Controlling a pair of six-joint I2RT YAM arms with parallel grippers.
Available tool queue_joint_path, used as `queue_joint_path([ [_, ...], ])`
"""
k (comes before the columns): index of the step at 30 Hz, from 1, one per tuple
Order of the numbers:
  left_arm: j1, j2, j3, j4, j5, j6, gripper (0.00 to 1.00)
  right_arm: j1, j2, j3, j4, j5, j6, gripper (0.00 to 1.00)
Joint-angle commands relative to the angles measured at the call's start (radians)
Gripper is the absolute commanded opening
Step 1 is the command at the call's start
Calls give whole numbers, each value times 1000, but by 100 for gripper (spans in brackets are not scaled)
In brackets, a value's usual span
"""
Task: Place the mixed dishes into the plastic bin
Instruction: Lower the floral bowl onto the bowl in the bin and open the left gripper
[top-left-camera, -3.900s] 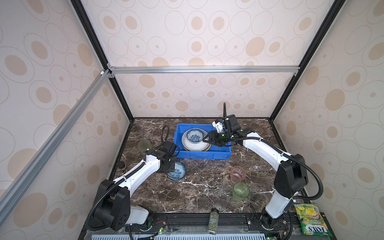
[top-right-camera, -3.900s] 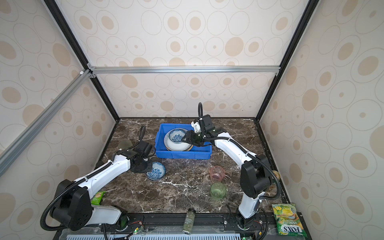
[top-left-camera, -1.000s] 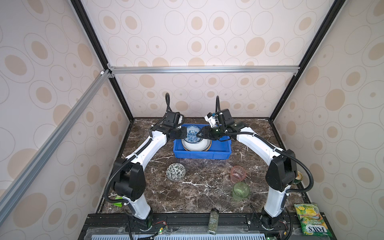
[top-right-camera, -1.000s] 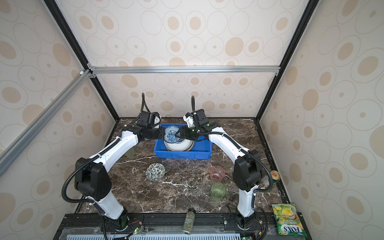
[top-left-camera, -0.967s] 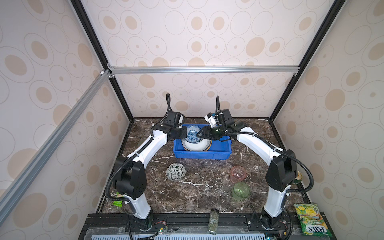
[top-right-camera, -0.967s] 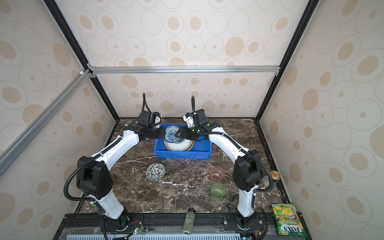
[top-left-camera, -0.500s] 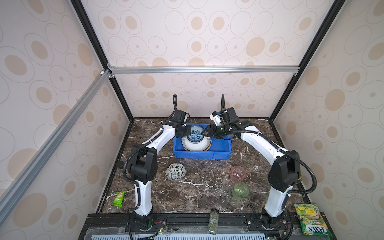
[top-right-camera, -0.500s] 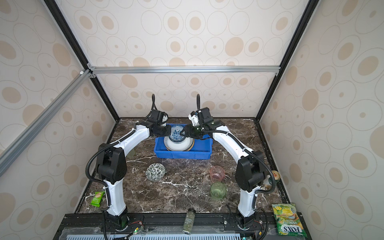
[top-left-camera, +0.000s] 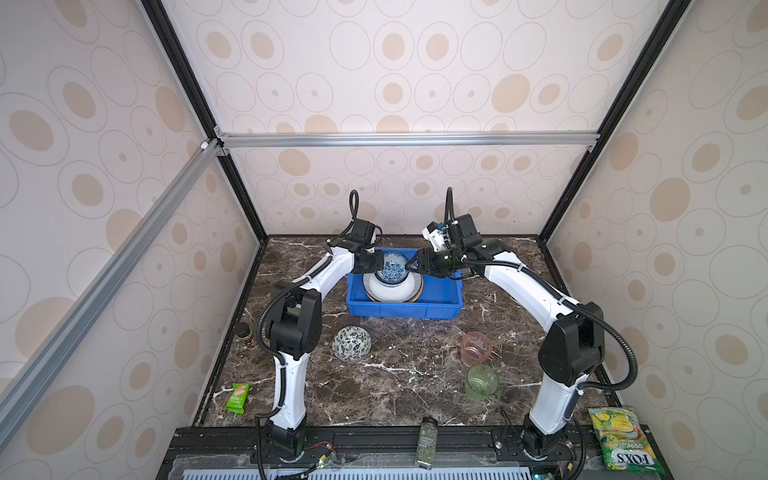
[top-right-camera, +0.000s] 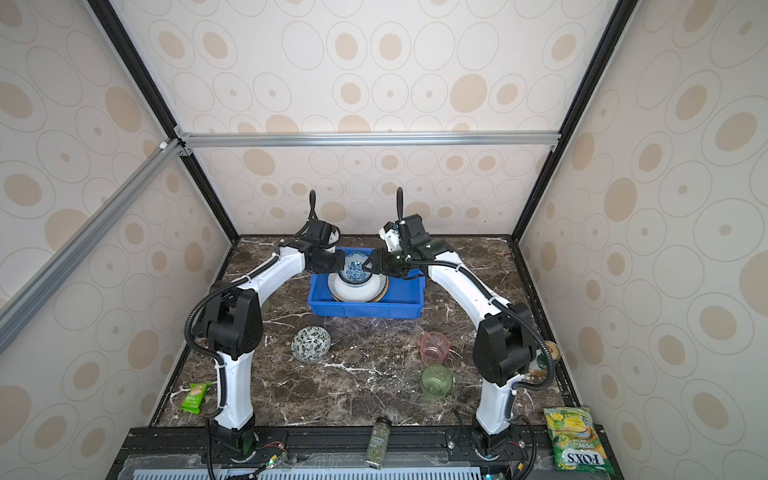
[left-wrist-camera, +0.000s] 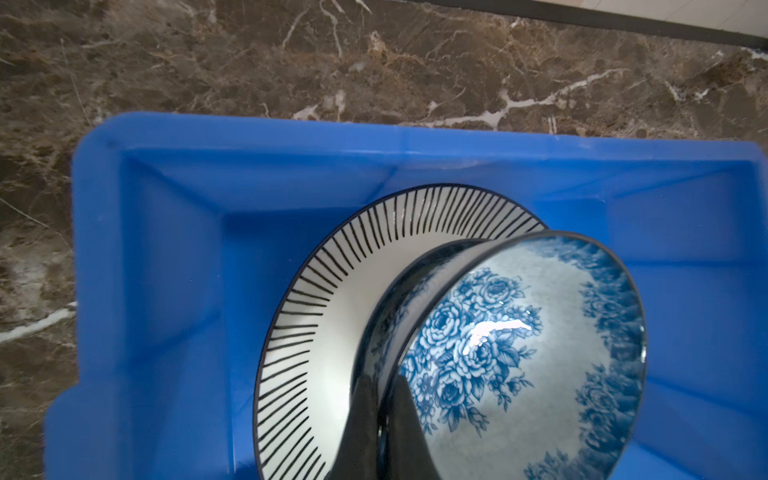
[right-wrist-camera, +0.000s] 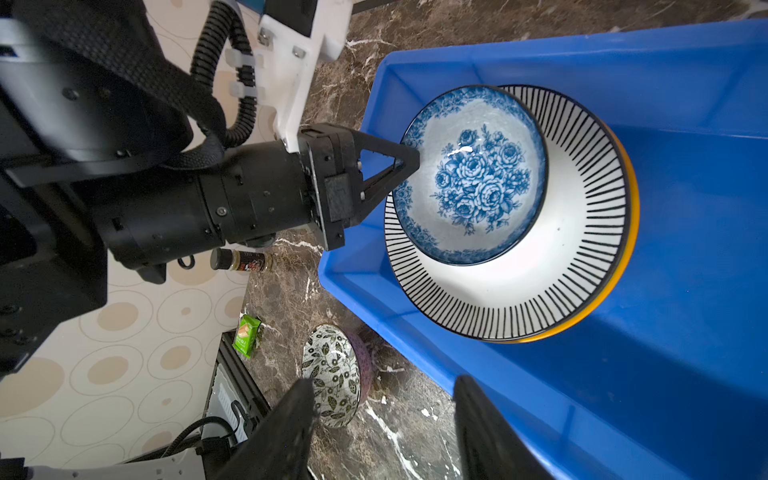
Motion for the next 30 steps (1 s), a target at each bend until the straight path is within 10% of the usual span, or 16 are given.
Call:
queue_joint_path([
  [1,3,2,53,-22,-3,9,0,-6,-44,-19,-15,-11,-19,57],
  [30,2,-49,67,-133,-54,41,33,-6,-140,-125,14,-4,-23,57],
])
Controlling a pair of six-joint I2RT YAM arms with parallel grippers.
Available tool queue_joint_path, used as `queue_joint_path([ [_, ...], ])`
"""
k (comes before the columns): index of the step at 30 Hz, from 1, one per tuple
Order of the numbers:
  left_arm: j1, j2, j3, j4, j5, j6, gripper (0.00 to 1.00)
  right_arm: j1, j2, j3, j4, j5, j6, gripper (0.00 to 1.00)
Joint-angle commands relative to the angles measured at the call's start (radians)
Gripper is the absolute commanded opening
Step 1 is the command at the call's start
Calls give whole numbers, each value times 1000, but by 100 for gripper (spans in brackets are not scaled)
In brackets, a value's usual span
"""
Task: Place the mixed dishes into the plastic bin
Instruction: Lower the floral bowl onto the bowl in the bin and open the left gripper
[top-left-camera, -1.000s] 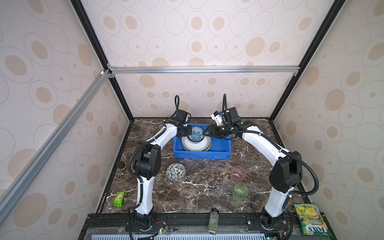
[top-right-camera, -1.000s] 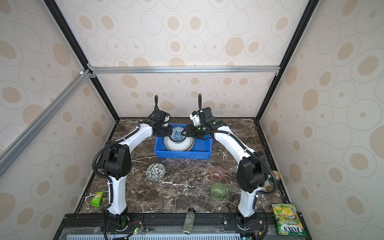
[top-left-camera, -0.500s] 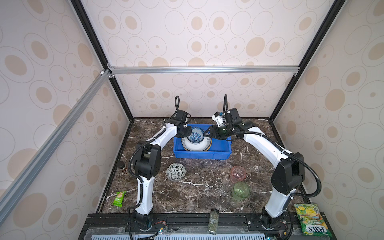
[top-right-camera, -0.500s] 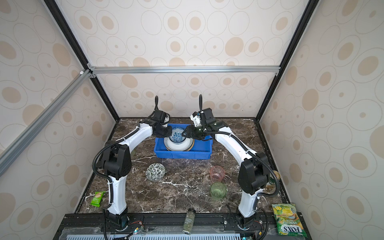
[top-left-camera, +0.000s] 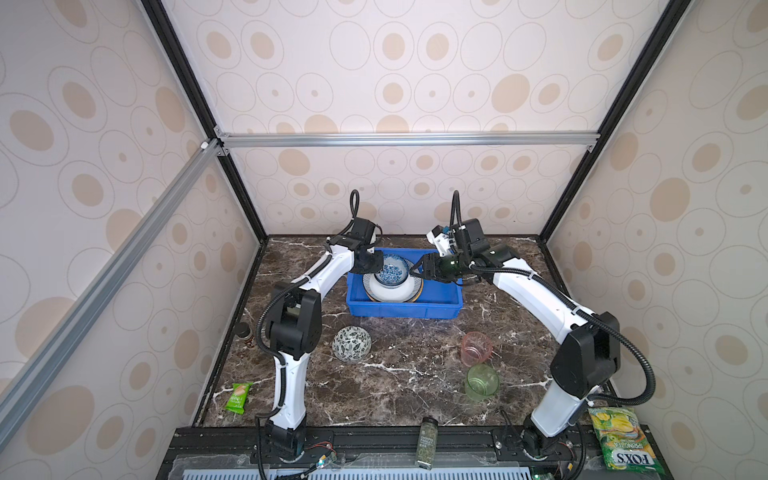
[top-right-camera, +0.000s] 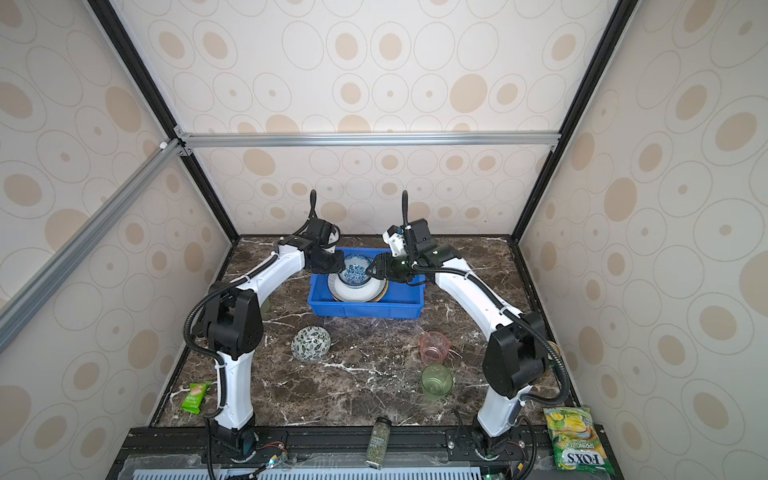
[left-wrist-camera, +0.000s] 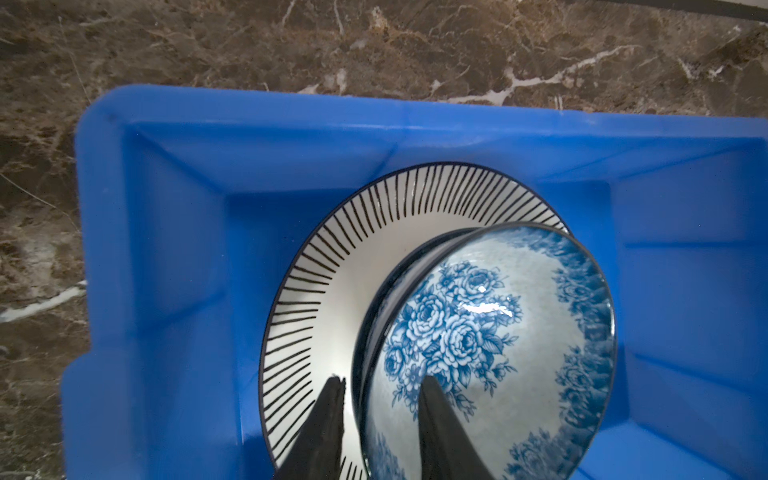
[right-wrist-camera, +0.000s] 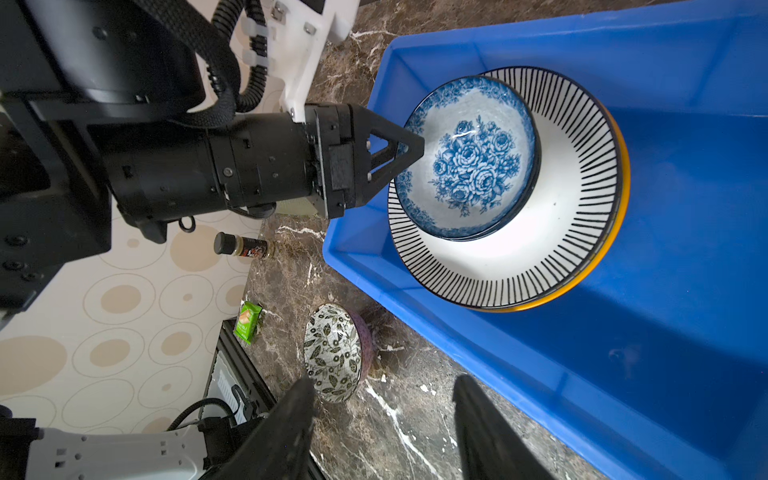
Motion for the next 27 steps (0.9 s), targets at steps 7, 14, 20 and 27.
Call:
queue_joint_path([
  [7,4,-207,-78,-19,-66,66,38,-6,-66,-61,20,-15,-24,57],
  [14,4,-360,-263,2,-85,61,38,-7,-88,-84,7,-12,-40,57],
  [20,4,-579,-504,8,-149,51,40,-6,-104,-137,39,-28,-15,59],
  [27,4,-720,-696,2,-121,20,41,-5,-115,-188,79,-74,23,60],
])
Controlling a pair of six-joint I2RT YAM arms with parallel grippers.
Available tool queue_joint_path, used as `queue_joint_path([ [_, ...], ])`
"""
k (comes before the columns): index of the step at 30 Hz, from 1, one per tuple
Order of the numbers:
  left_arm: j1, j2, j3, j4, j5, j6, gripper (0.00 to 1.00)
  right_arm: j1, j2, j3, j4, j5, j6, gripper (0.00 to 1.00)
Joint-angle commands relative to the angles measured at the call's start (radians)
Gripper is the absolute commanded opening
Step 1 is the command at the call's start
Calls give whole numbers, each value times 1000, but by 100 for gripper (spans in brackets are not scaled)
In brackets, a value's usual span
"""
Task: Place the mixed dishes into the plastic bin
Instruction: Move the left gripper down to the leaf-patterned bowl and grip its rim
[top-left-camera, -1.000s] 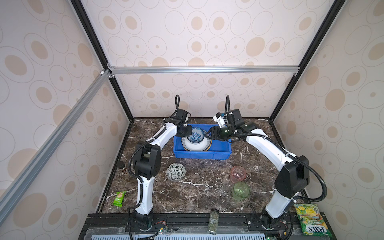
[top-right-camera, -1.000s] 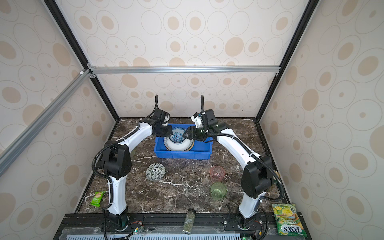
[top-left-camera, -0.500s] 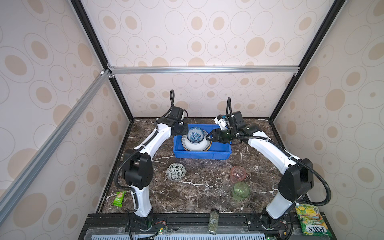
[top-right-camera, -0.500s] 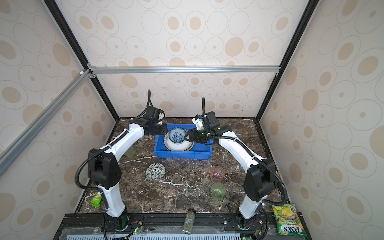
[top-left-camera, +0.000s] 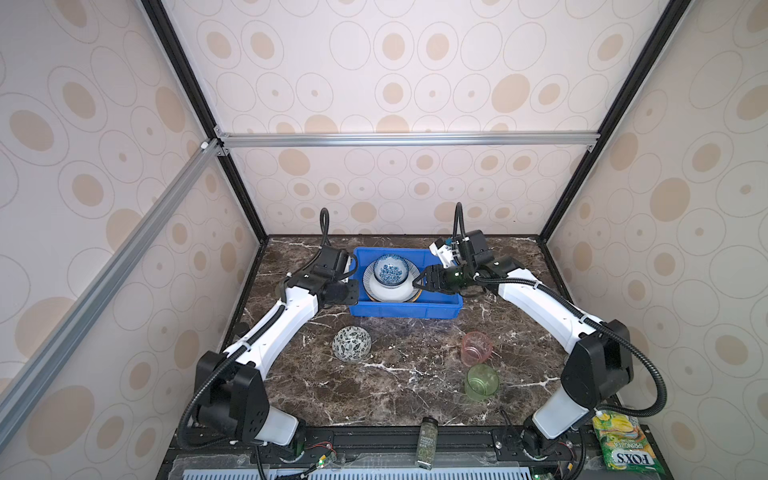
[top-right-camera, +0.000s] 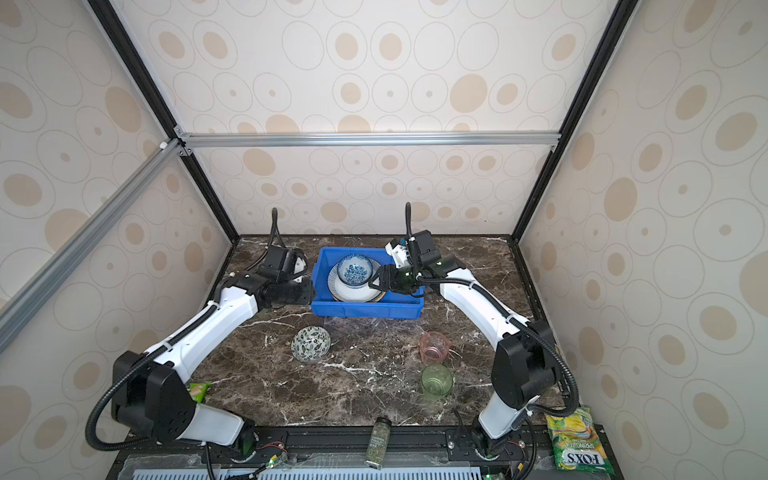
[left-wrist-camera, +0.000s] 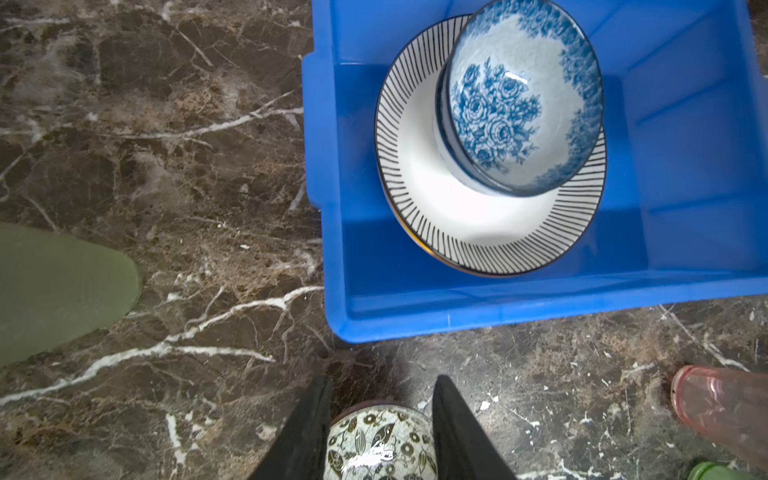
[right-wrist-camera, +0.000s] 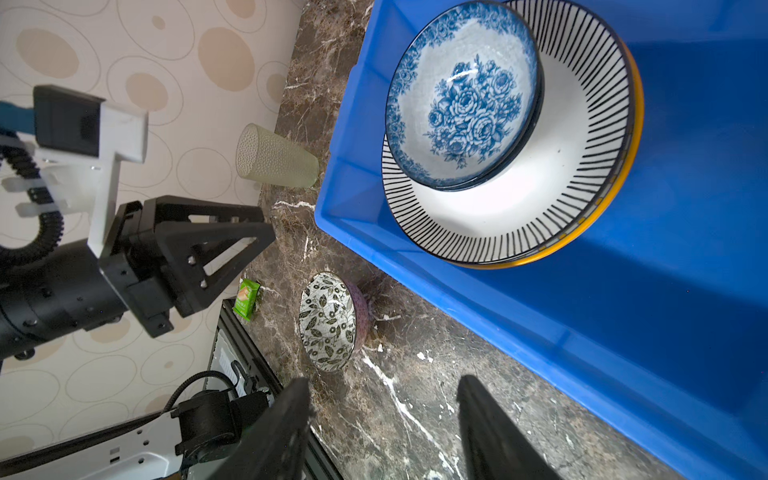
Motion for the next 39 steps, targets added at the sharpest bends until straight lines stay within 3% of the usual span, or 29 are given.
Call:
queue_joint_path([
  [1,4,-48,-68,-7,-10,-18,41,-6,-41,-32,33,-40,25,61],
  [15,4,-166,-223,-63,-105,-65,49,-7,-131,-83,-7,-11,28,63],
  [39,9,-62,-377,21,-77,-145,58,-6,-311,-151,-109,130,-37,68],
])
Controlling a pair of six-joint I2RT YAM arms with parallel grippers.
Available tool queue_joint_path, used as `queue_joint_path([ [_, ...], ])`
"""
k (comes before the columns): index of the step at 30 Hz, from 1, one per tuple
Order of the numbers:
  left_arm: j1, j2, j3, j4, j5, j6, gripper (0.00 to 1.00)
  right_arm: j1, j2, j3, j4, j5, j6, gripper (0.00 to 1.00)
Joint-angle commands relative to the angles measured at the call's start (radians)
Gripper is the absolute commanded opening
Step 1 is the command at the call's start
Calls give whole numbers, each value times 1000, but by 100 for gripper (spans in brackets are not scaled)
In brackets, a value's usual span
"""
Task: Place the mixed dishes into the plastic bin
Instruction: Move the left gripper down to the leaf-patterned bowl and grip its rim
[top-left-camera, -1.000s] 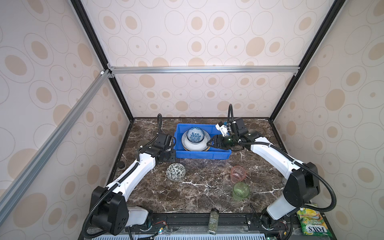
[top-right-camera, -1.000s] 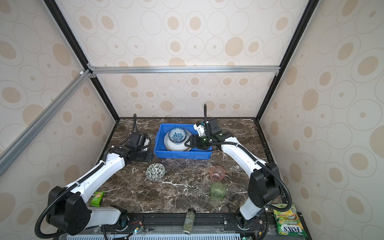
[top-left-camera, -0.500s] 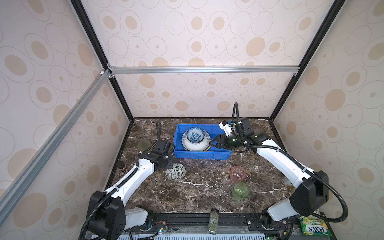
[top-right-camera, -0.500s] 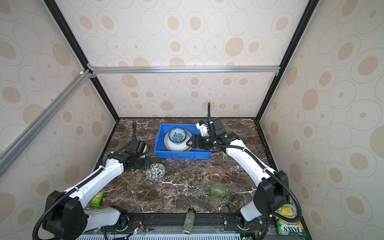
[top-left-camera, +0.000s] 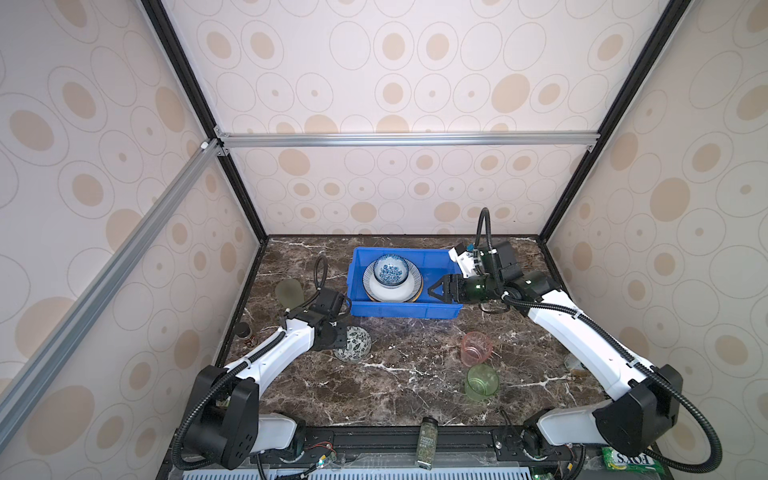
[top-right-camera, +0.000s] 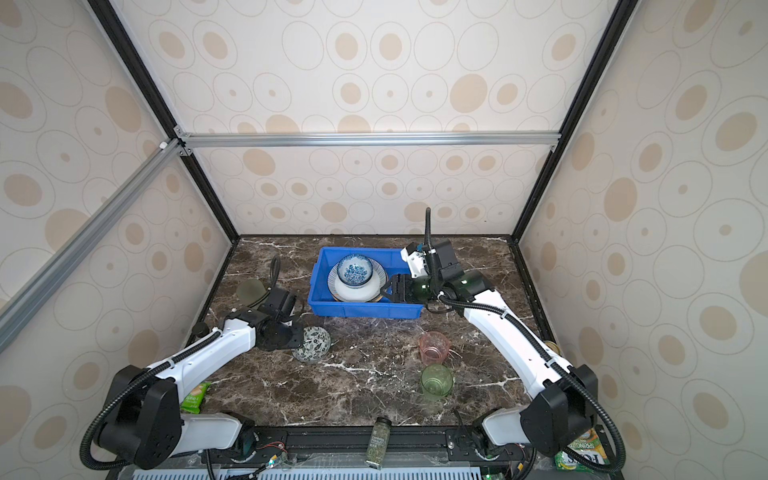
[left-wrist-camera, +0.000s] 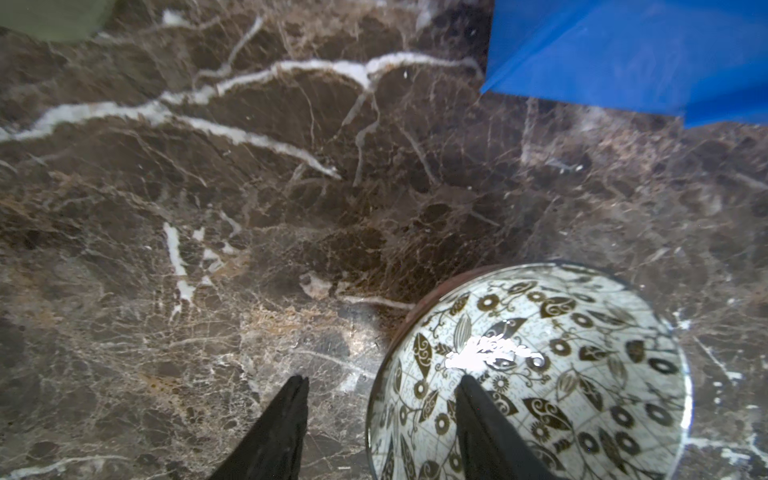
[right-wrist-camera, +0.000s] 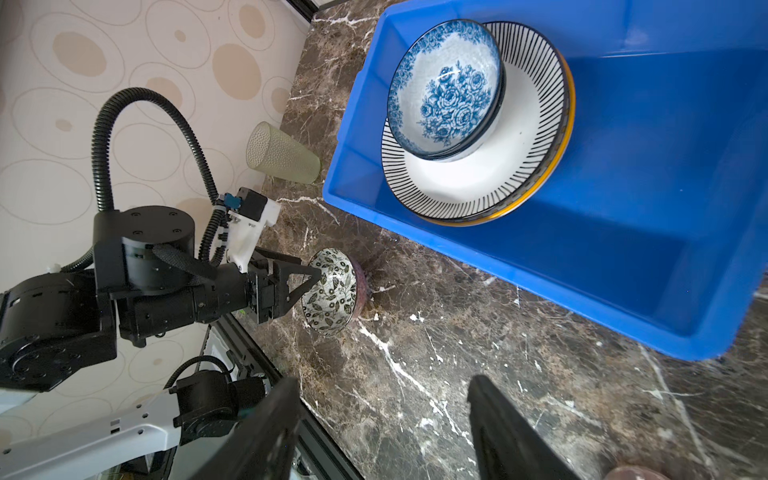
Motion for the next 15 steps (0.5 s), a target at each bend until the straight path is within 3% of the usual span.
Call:
queue_joint_path([
  [1,8,23,-1,22,12,-13,58,-6,-25,-14,-28,30,-28,68],
  [6,8,62,-7,52,53,2,56,-6,-25,-15,-38,38,-38,68],
  [11,8,107,-11,67,81,22,43,-6,-36,-23,-45,42,-30,68],
  [15,8,130,-8,67,79,24,40,-6,-62,-47,-44,69,-30,69],
])
